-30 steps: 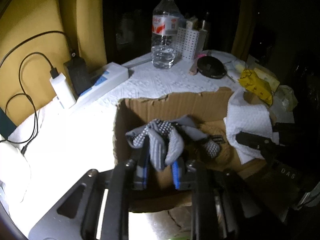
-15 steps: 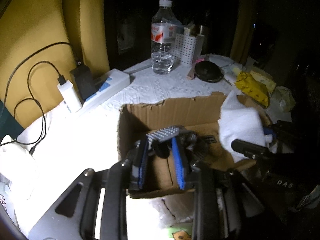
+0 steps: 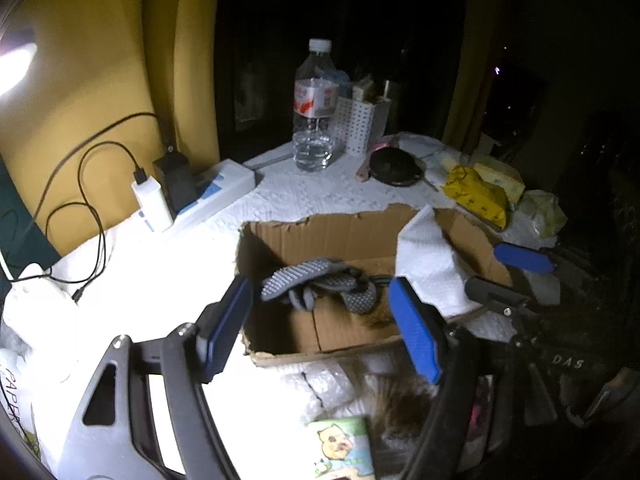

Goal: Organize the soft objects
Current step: 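Move the right tool down to the pink plush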

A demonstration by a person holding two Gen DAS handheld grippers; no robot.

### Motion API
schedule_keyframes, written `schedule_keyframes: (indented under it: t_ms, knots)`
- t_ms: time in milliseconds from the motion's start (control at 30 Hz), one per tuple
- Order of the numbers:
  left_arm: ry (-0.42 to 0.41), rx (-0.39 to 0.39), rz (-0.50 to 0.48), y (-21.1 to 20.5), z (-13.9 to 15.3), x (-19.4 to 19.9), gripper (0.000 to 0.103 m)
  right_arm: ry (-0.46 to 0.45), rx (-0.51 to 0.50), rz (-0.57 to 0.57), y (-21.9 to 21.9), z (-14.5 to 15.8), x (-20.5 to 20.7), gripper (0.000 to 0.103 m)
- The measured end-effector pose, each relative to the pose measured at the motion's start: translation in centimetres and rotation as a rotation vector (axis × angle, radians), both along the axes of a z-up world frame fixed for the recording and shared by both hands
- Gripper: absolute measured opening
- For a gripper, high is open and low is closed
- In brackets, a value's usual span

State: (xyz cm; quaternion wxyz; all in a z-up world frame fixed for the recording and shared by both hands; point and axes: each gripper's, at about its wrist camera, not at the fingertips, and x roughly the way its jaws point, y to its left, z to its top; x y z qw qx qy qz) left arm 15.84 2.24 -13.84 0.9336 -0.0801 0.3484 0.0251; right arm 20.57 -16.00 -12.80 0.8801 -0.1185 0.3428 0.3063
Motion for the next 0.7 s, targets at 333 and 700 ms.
schedule_keyframes:
  t_ms: [333, 700]
  knots:
    - [-0.025, -0.001, -0.015, -0.8, 1.4, -2.8, 0.073, -0.028, 0.005, -0.008, -0.9, 1.6, -2.8, 0.062]
    - [-0.048, -0.01, -0.027, -1.1, 2.2, -5.6, 0.073, -0.047, 0.014, -0.016, -1.5, 2.4, -5.4, 0.062]
